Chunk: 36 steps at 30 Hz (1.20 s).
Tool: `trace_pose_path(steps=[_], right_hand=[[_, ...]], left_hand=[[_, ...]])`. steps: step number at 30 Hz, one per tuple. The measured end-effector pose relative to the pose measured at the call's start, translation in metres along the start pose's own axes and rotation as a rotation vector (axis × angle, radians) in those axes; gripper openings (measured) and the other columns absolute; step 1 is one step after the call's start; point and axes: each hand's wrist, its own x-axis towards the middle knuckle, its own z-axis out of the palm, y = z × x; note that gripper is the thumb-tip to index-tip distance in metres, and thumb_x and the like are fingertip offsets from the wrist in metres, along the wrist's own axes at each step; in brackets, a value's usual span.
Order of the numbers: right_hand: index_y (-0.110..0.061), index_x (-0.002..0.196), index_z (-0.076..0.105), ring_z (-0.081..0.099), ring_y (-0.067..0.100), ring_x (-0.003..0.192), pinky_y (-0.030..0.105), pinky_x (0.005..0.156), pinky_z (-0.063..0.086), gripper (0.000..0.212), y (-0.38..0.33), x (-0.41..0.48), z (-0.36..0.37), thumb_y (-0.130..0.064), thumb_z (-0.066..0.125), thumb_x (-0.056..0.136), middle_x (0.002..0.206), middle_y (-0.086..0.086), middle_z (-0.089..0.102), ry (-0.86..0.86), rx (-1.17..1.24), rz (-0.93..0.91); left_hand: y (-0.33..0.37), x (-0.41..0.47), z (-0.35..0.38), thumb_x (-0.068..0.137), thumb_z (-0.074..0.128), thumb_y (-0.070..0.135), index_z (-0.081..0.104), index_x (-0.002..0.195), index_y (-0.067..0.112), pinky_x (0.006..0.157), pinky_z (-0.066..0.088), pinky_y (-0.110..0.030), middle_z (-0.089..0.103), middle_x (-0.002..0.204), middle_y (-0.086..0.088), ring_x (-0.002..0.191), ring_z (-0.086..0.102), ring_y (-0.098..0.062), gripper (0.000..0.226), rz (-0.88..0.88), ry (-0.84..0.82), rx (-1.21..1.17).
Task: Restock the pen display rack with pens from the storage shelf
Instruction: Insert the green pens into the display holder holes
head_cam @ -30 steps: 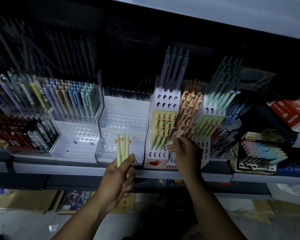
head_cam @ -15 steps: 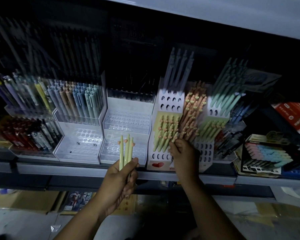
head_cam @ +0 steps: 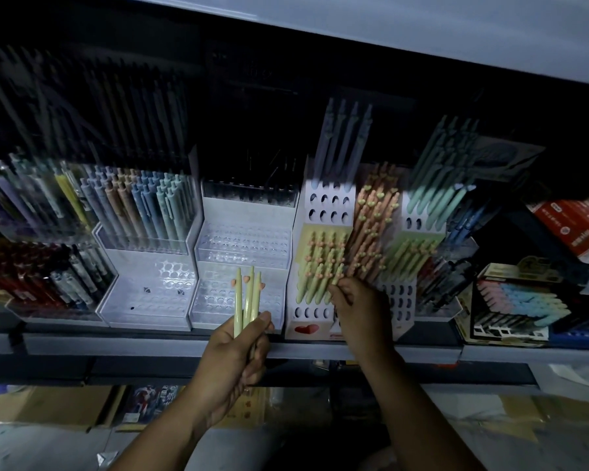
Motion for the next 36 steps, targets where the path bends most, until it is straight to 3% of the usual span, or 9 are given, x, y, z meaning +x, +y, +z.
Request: trace_pose_path(steps=[7, 10, 13, 15, 18, 22, 28, 32, 36], right_hand=[[-0.022, 0.073, 0.059, 0.062, 0.019, 0.064, 0.040, 0.059, 0.052, 0.026, 0.003, -0.001, 0.004, -0.028, 0.064, 0.098, 0.063, -0.002, 0.061, 0.002, 0.029, -0.016], [-0.023, 0.071, 0.058, 0.060, 0.013, 0.063, 0.032, 0.060, 0.047, 0.027, 0.001, -0.006, 0.003, -0.025, 0.067, 0.097, 0.061, -0.008, 0.057, 0.006, 0.042, 0.003], [-0.015, 0.089, 0.066, 0.062, 0.005, 0.077, 0.011, 0.068, 0.044, 0.008, -0.007, -0.022, 0.005, -0.018, 0.073, 0.092, 0.082, -0.010, 0.064, 0.094, 0.179, 0.103], [-0.020, 0.093, 0.060, 0.059, -0.003, 0.077, 0.003, 0.066, 0.039, 0.013, -0.017, -0.033, 0.007, -0.016, 0.073, 0.091, 0.086, -0.012, 0.061, 0.122, 0.230, 0.147], [-0.021, 0.095, 0.065, 0.062, -0.003, 0.077, 0.006, 0.064, 0.043, 0.006, -0.039, -0.038, 0.001, -0.020, 0.071, 0.094, 0.086, -0.010, 0.066, -0.013, 0.345, 0.147], [-0.015, 0.100, 0.074, 0.063, 0.016, 0.062, 0.030, 0.059, 0.051, 0.011, -0.068, -0.038, -0.015, -0.020, 0.065, 0.099, 0.075, 0.012, 0.070, -0.380, 0.680, 0.086], [-0.012, 0.100, 0.076, 0.061, 0.007, 0.064, 0.023, 0.059, 0.046, 0.015, -0.071, -0.042, -0.008, -0.019, 0.063, 0.100, 0.075, 0.009, 0.069, -0.493, 0.684, 0.077], [-0.017, 0.096, 0.078, 0.062, 0.008, 0.067, 0.028, 0.065, 0.049, 0.013, -0.069, -0.042, -0.002, -0.020, 0.065, 0.099, 0.075, 0.001, 0.071, -0.454, 0.759, 0.157], [-0.007, 0.104, 0.075, 0.056, 0.018, 0.064, 0.030, 0.060, 0.047, 0.014, -0.055, -0.029, -0.002, -0.014, 0.063, 0.099, 0.071, 0.006, 0.064, -0.208, 0.933, 0.295]], left_hand=[[0.002, -0.003, -0.001, 0.093, 0.067, 0.027, 0.058, 0.097, 0.005, 0.040, 0.018, -0.018, 0.036, 0.059, -0.008, 0.041, 0.023, -0.012, 0.024, 0.013, 0.010, 0.021], [0.003, -0.005, 0.000, 0.092, 0.067, 0.030, 0.059, 0.095, 0.006, 0.041, 0.016, -0.020, 0.035, 0.059, -0.007, 0.042, 0.023, -0.012, 0.026, 0.016, 0.008, 0.028], [0.003, -0.007, -0.001, 0.095, 0.062, 0.038, 0.062, 0.099, 0.007, 0.041, 0.015, -0.020, 0.033, 0.062, -0.005, 0.047, 0.020, -0.011, 0.031, 0.014, -0.023, -0.023], [0.003, -0.007, -0.001, 0.098, 0.057, 0.040, 0.064, 0.105, 0.006, 0.042, 0.013, -0.021, 0.033, 0.064, -0.004, 0.051, 0.016, -0.013, 0.035, 0.013, -0.026, -0.048], [0.002, -0.008, 0.003, 0.097, 0.058, 0.039, 0.065, 0.110, 0.003, 0.046, 0.010, -0.026, 0.032, 0.064, -0.005, 0.056, 0.012, -0.017, 0.039, 0.021, -0.024, -0.021], [-0.001, -0.012, 0.008, 0.098, 0.057, 0.037, 0.071, 0.107, 0.003, 0.048, 0.011, -0.028, 0.033, 0.064, -0.006, 0.054, 0.014, -0.017, 0.038, 0.020, -0.073, 0.044], [-0.002, -0.015, 0.007, 0.101, 0.055, 0.038, 0.064, 0.106, -0.007, 0.049, 0.011, -0.029, 0.035, 0.065, -0.009, 0.051, 0.020, -0.016, 0.046, 0.021, -0.124, 0.105], [-0.005, -0.016, 0.007, 0.103, 0.052, 0.038, 0.069, 0.087, 0.004, 0.049, 0.020, -0.029, 0.045, 0.058, -0.010, 0.046, 0.028, -0.018, 0.041, 0.040, -0.104, 0.173], [-0.010, -0.011, 0.003, 0.105, 0.048, 0.033, 0.062, 0.108, -0.005, 0.047, 0.049, -0.031, 0.060, 0.069, -0.015, 0.050, 0.050, -0.023, 0.040, 0.067, 0.040, 0.120]])
